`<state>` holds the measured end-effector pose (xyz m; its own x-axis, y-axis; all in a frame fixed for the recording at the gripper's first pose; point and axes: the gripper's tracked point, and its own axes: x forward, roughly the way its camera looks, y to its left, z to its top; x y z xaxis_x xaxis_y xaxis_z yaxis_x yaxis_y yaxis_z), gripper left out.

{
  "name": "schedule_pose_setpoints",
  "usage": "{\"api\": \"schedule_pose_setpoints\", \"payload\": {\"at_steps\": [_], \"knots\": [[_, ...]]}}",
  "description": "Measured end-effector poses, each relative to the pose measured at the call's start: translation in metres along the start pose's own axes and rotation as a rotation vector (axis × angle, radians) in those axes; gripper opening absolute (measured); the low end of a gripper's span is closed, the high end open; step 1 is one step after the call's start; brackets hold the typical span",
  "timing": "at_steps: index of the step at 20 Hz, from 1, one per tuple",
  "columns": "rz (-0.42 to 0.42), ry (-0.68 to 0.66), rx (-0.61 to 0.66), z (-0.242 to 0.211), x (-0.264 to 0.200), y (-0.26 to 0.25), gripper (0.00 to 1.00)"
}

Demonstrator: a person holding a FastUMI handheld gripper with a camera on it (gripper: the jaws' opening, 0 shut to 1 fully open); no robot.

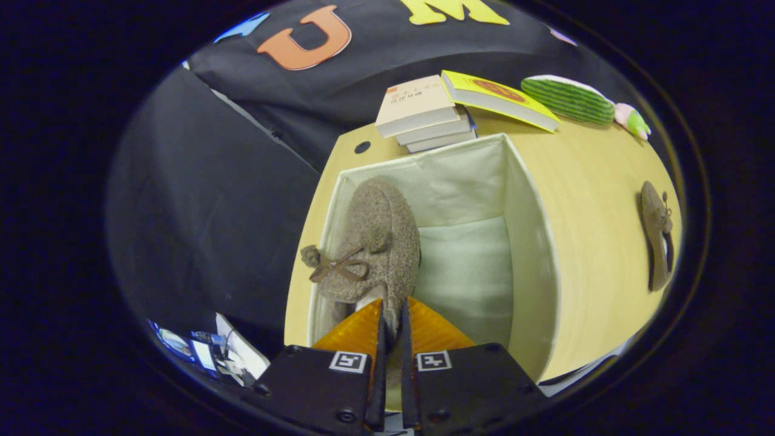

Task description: Open the storage box then place both shoes into the box .Put the left shoe in first, then the right shoe, with the right side of both shoes facing outward in a uniform manner.

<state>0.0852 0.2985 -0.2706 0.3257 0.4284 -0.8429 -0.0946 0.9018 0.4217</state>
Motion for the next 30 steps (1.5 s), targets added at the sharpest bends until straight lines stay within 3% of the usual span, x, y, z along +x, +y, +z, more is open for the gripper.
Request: {"api": "schedule_pose_setpoints", "payload": {"at_steps": [2, 5, 10, 17, 24, 30], "knots": [[0.013, -0.043, -0.023, 0.010, -0.009, 0.001, 0.32], [-0.040, -0.105, -0.107, 0.027, -0.035, -0.015, 1.00], [-0.118, -0.169, -0.189, 0.038, -0.083, -0.036, 1.00], [-0.265, -0.165, -0.308, 0.024, -0.134, -0.107, 1.00], [-0.377, -0.155, -0.296, 0.011, -0.166, -0.208, 1.00], [-0.486, -0.122, -0.199, 0.014, -0.186, -0.308, 1.00]]}}
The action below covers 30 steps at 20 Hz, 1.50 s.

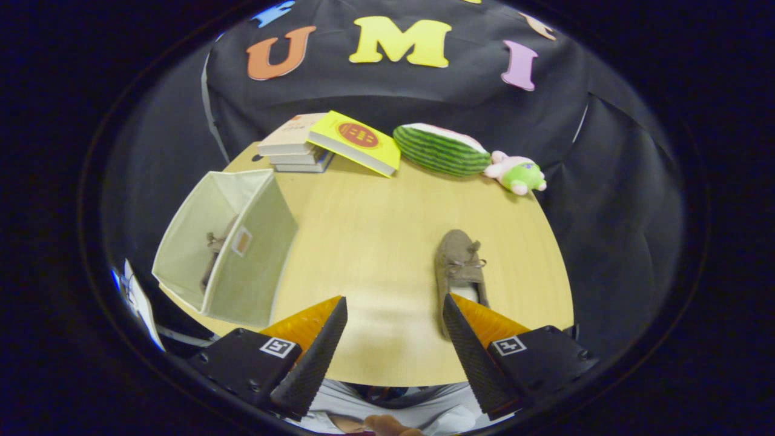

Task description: Open the storage box then place both shoes into the box .Put the left shoe in first, then the right shoe, with the right side of both shoes facing outward in a uniform manner.

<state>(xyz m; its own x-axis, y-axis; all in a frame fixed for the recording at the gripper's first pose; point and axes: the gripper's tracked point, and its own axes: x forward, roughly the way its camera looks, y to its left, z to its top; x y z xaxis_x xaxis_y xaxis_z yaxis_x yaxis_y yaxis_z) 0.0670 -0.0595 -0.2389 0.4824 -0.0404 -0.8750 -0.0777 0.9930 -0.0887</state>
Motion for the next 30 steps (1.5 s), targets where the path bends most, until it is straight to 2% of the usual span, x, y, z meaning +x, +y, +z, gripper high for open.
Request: {"api": "schedule_pose_setpoints", "payload": {"at_steps": [5, 7, 12, 13, 16, 20, 22, 23, 24, 26, 27, 30], "knots": [[-0.103, 0.091, 0.065, -0.016, 0.042, -0.069, 1.00], [-0.154, 0.154, 0.055, -0.029, 0.061, -0.094, 1.00], [-0.193, 0.229, 0.077, -0.042, 0.101, -0.120, 1.00], [-0.193, 0.247, 0.067, -0.042, 0.109, -0.123, 0.97], [-0.205, 0.312, 0.048, -0.041, 0.132, -0.133, 0.84], [-0.140, 0.388, 0.067, -0.050, 0.158, -0.123, 0.65], [-0.102, 0.397, 0.103, -0.049, 0.162, -0.115, 0.49], [-0.116, 0.385, 0.094, -0.048, 0.164, -0.118, 0.31], [-0.107, 0.387, 0.094, -0.045, 0.160, -0.118, 0.23], [-0.106, 0.378, 0.114, -0.046, 0.161, -0.119, 0.16], [-0.094, 0.370, 0.145, -0.043, 0.159, -0.118, 0.10], [-0.041, 0.369, 0.216, -0.043, 0.154, -0.115, 0.07]]}}
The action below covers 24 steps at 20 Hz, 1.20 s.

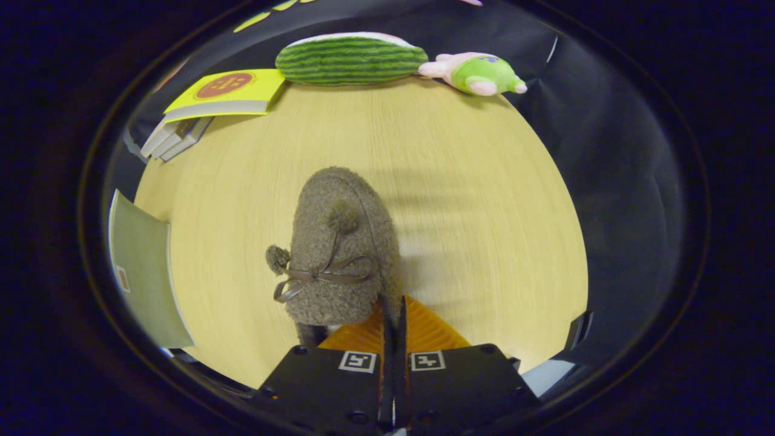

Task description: Open the storage box then place both shoes into the box .Put the left shoe in first, then the right shoe, with the right side of both shoes facing outward in a uniform manner.

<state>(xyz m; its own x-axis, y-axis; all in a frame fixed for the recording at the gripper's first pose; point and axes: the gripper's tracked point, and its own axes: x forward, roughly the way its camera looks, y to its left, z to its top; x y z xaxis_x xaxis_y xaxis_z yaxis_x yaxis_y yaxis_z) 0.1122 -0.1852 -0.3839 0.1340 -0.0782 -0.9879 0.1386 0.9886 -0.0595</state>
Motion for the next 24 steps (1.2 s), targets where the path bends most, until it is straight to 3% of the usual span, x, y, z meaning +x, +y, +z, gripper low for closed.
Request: {"api": "schedule_pose_setpoints", "payload": {"at_steps": [5, 12, 24], "knots": [[0.049, 0.025, 0.093, -0.007, -0.012, 0.002, 0.07], [0.082, -0.021, 0.081, -0.001, -0.073, 0.025, 0.07], [0.223, -0.122, -0.090, -0.009, -0.204, 0.178, 0.06]]}}
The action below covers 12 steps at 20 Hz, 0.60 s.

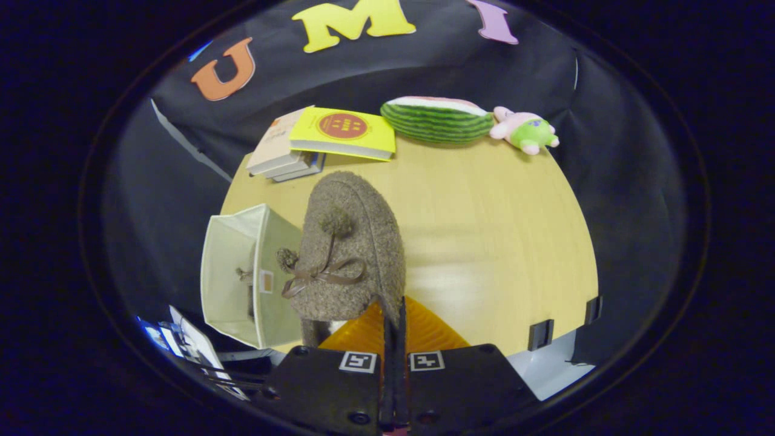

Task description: Open the storage box then place both shoes into the box .Put the left shoe in first, then the right shoe, with the right side of both shoes facing outward in a uniform manner.

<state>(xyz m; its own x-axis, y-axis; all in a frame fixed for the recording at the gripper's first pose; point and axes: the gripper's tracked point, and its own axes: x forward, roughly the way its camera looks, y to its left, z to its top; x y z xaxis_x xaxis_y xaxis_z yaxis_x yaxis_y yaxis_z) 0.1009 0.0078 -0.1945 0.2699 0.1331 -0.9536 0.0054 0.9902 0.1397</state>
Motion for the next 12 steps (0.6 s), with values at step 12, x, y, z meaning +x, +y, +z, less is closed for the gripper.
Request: {"api": "schedule_pose_setpoints", "payload": {"at_steps": [12], "knots": [[0.108, -0.007, -0.048, 0.000, 0.006, 0.171, 0.07]]}}
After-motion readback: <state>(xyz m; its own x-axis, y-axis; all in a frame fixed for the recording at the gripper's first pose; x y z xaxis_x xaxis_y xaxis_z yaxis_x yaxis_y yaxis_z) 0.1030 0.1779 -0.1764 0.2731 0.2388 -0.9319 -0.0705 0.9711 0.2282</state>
